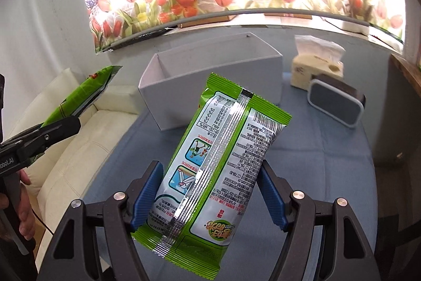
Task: Organize snacks
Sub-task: 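Grasp a green seaweed packet with the left gripper while the right gripper lifts the bar toward the box, then lower the seaweed packet and green bar into the white box and release both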
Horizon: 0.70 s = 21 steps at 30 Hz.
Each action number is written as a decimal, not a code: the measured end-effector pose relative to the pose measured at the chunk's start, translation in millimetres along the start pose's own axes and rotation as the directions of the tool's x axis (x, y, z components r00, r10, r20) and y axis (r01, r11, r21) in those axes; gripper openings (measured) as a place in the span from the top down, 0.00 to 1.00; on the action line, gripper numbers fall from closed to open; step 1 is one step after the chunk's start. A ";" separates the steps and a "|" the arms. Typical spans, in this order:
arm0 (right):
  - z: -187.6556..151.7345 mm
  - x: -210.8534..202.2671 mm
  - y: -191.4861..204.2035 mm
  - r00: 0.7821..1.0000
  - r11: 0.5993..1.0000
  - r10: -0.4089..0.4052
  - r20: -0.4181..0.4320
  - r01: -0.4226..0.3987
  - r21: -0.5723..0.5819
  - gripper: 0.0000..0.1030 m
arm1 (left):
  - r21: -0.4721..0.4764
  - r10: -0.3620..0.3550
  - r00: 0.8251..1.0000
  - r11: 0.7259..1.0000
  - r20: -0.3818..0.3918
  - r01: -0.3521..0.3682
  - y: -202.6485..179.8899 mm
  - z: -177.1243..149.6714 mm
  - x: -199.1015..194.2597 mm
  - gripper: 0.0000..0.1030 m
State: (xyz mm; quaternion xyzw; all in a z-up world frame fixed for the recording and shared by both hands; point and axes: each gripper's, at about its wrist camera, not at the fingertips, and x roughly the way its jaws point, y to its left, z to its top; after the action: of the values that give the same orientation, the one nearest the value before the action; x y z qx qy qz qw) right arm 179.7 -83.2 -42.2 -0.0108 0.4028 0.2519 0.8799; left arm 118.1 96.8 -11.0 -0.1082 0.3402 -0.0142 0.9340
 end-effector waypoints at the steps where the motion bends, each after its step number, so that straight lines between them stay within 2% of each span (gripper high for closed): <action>1: 8.3 4.9 0.9 1.000 1.000 0.000 -0.002 0.000 -0.002 0.25 | 0.002 -0.003 1.000 1.000 0.002 0.003 1.7 6.2 4.9 0.29; 7: 72.3 31.6 7.5 1.000 0.998 0.002 0.027 0.000 -0.069 0.25 | 0.028 -0.008 0.999 1.000 0.035 0.007 4.5 57.9 40.8 0.29; 13: 146.3 71.9 4.1 0.999 0.988 0.025 0.048 -0.018 -0.152 0.25 | 0.030 0.029 0.998 0.999 0.053 -0.031 18.8 122.8 84.7 0.29; 16: 178.4 101.2 -6.2 0.997 0.990 0.071 0.013 -0.069 -0.120 0.25 | 0.034 0.048 0.998 0.998 0.033 -0.050 28.4 146.4 113.4 0.29; 18: 193.8 116.7 -12.8 0.997 0.991 0.080 0.007 -0.078 -0.110 0.25 | 0.023 0.035 0.999 0.999 0.007 -0.035 35.9 157.0 133.5 0.29; 21: 209.4 139.5 -17.7 0.999 0.991 0.035 -0.001 -0.034 -0.131 0.25 | -0.005 0.035 0.999 0.999 -0.025 -0.035 45.8 164.6 158.5 0.29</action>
State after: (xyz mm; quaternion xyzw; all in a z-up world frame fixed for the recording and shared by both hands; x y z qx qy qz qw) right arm 411.5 8.5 -3.7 -0.0613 0.3851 0.2930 0.8730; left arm 342.8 157.4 1.7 -0.1044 0.3537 0.0017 0.9295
